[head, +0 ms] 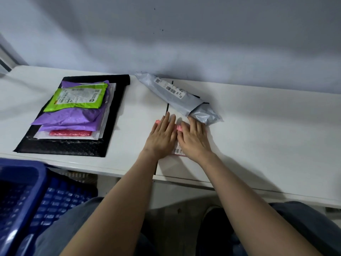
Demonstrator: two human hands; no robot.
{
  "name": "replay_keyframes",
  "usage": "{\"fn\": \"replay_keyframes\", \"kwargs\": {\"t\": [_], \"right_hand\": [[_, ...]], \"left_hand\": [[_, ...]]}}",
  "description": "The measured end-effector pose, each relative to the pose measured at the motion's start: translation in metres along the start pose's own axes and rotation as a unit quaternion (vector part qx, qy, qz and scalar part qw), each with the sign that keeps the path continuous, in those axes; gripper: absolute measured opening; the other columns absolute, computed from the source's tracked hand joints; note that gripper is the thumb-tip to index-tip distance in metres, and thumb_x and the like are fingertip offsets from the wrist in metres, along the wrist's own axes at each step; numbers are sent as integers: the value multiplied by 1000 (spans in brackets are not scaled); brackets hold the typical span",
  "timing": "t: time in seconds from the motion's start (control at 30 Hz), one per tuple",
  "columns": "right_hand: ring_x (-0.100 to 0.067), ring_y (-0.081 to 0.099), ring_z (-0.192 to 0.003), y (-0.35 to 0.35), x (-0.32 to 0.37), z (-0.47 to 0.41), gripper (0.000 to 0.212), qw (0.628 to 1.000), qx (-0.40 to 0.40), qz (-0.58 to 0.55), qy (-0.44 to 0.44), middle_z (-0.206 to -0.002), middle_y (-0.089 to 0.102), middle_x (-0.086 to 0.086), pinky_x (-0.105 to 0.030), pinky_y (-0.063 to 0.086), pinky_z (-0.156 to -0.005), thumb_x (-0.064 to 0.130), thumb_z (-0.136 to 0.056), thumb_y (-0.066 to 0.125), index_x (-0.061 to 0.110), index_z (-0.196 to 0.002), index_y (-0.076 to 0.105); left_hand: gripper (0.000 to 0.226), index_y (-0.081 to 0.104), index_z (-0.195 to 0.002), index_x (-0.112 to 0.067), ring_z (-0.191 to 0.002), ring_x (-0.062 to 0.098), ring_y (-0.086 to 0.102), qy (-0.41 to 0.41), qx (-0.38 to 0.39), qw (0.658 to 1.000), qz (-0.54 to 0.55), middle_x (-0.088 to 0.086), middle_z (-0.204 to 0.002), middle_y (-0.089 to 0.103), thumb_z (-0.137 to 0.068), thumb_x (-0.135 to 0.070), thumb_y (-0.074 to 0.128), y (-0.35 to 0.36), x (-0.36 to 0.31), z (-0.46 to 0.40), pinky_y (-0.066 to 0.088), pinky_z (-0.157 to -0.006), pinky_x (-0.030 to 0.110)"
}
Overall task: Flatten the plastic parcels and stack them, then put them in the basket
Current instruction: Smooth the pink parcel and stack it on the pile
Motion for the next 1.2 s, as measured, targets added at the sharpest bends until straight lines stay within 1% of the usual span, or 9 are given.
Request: {"fn": "replay_keyframes", "kwargs": {"t": [0.07,0.17,0.27,0.43,0.63,0.77,0.87,1.07,1.2], "right_hand": [[-29,24,-137,-8,2,-2,44,1000,5,-7,-1,-145,30,-13,-44,22,-114,36,-96,37,13,-132,46],[-29,33,-129,-21,7,-5,41,1000,12,5,2,-136,37,-13,-42,33,-106,34,-93,46,8,-124,50],[-28,49,-117,-28,12,-5,35,999,35,-9,0,-122,52,-12,-41,42,-97,29,-92,49,7,-118,48],[-27,66,-85,-40,20,-5,22,991,52,-122,24,-102,66,-10,-34,49,-65,11,-91,54,8,-108,41],[-26,58,-82,-74,49,-20,21,960,-23,-274,54,-92,56,-7,-27,35,-62,14,-92,55,10,-102,36],[-10,50,-61,-95,94,-35,21,921,-72,-378,53,-74,48,5,-11,36,-43,13,-93,53,10,-97,33],[-14,51,-71,-91,138,-51,22,888,-69,-452,50,-73,46,11,-18,36,-56,12,-90,57,12,-97,37],[-22,57,-99,-46,232,-81,42,890,11,-456,17,-116,57,-13,-20,44,-76,-2,-75,60,7,-115,51],[-26,56,-105,-18,273,-94,40,910,28,-414,-1,-117,59,-16,-21,43,-79,-2,-77,59,2,-116,57]], "left_hand": [[85,11,-151,-7,-147,34,-1,-69,37,997,29,16,-159,1,-88,-57,-16,8,19,2,14,-117,53],[93,2,-152,-16,-147,28,-7,-132,29,989,58,11,-160,-7,-78,-71,-11,4,34,7,8,-118,53],[82,-2,-151,-16,-147,24,-5,-192,29,975,107,9,-160,-5,-90,-65,22,-10,42,15,2,-118,49],[77,8,-150,-10,-137,32,32,-258,-33,940,220,17,-147,32,-93,-43,48,-58,58,27,27,-109,46],[84,8,-150,-12,-134,30,39,-327,-62,856,397,18,-148,33,-89,-43,57,-76,111,55,33,-109,35],[81,19,-146,-17,-83,22,65,-352,-104,770,522,10,-119,59,-83,-41,64,-90,147,83,52,-60,25],[64,26,-137,-16,-69,15,61,-322,-182,720,587,10,-100,62,-86,-18,64,-119,172,100,54,-62,25],[40,47,-127,-24,-81,28,62,-348,-282,775,446,13,-103,64,-89,-17,56,-162,253,139,52,-82,41],[25,59,-113,-20,-63,31,54,-358,-245,819,375,20,-90,64,-91,-16,48,-155,289,147,49,-69,35]]}}
Point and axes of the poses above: each hand's wrist, its own z-axis away from the middle knuckle, its own y-axis out of the palm, x = y × z, the point moved 10 cm from there along -z, towards the middle knuckle
